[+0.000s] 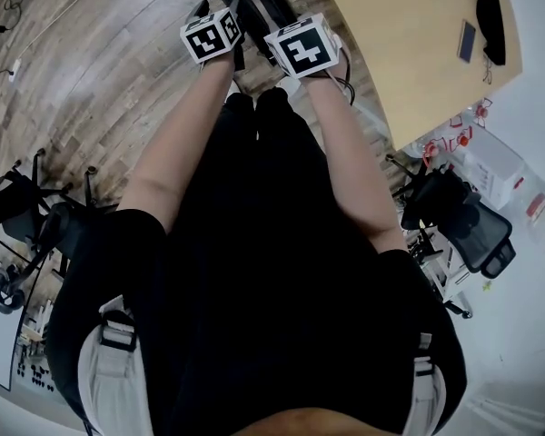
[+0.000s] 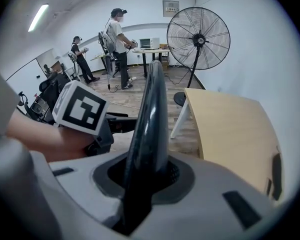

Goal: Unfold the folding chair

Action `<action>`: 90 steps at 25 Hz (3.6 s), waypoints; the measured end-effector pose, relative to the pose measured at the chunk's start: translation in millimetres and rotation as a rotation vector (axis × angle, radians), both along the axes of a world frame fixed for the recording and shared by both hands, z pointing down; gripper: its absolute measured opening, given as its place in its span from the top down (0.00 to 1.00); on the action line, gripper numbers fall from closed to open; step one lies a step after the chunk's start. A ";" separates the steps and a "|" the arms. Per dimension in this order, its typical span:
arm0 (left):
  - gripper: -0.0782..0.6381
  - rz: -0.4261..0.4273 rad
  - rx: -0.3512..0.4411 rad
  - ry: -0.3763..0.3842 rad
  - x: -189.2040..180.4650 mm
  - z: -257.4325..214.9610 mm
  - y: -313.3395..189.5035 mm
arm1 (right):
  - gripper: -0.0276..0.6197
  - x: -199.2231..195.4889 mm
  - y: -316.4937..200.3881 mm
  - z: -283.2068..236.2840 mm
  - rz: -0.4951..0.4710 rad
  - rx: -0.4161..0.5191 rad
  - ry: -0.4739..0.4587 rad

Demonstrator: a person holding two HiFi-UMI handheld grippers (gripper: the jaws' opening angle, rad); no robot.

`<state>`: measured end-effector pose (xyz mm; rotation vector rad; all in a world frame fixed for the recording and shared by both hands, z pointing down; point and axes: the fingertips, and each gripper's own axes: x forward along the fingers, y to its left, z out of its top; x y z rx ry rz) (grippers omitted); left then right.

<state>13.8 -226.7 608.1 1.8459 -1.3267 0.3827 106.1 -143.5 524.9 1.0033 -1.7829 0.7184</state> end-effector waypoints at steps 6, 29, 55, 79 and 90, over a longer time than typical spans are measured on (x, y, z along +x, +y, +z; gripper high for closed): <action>0.45 -0.039 -0.089 -0.005 3.7 36.8 -12.7 | 0.85 -3.8 -0.7 -1.2 0.017 0.011 0.003; 0.46 -0.118 -0.251 -0.115 16.4 140.4 -25.2 | 0.85 -21.6 4.8 -0.6 -0.005 0.060 0.003; 0.62 -0.066 -0.294 0.008 15.0 140.7 -3.4 | 0.85 16.9 -6.8 3.7 -0.014 0.041 -0.099; 0.62 -0.079 -0.298 0.218 -64.4 184.1 33.3 | 0.83 55.1 -20.1 35.9 -0.149 -0.001 -0.163; 0.61 -0.064 -0.264 0.339 -126.1 215.8 57.5 | 0.83 23.7 -10.1 50.7 -0.117 0.001 -0.177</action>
